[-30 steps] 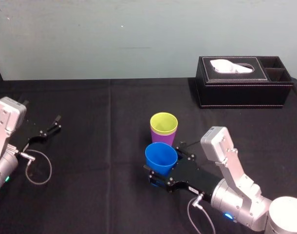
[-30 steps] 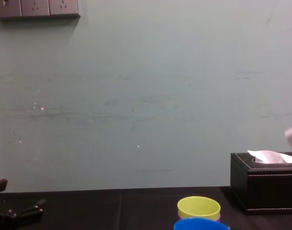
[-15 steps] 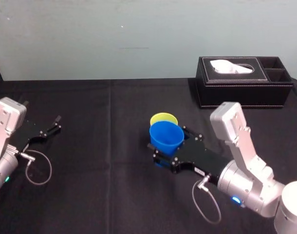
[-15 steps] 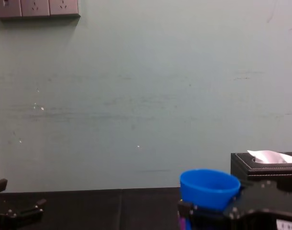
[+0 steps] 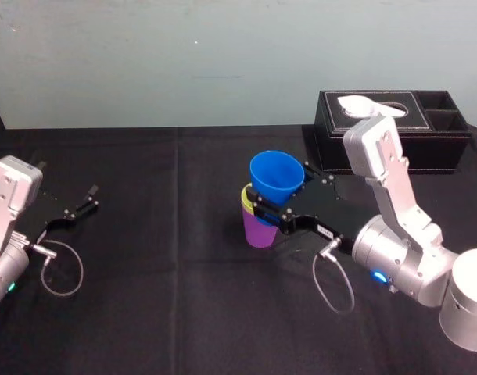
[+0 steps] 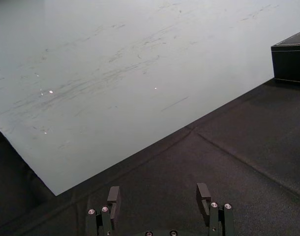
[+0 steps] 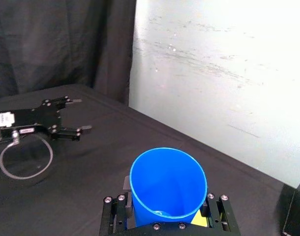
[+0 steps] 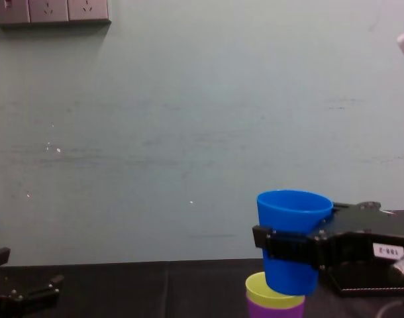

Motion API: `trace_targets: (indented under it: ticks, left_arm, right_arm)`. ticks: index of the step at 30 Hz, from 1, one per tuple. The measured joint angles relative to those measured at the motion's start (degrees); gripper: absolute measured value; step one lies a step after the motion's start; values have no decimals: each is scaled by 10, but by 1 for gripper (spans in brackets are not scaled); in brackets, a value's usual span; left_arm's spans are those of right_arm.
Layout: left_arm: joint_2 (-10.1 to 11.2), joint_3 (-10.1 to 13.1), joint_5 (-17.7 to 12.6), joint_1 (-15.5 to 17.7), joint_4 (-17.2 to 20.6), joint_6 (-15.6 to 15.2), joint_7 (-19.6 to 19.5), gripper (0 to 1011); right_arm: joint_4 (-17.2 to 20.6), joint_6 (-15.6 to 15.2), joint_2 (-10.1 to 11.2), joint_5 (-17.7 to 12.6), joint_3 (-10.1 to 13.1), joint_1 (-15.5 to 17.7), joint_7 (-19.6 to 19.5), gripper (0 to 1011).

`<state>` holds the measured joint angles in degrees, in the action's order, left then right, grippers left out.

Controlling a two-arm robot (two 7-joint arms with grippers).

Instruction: Stack the three plastic cups sequentially using one hand.

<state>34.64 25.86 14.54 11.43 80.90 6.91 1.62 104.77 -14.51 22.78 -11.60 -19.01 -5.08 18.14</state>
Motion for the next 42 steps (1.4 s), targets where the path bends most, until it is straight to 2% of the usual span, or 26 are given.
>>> trace_targets:
  ticks: [23,42]
  left_arm:
    - [0,0,0,0,0,0,0,1010]
    - [0,0,0,0,0,0,0,1010]
  right_arm:
    - [-81,-20,-39,21,-10,-67,-9,741]
    - [-120,-17,-56,31,-14,-88,-6,739]
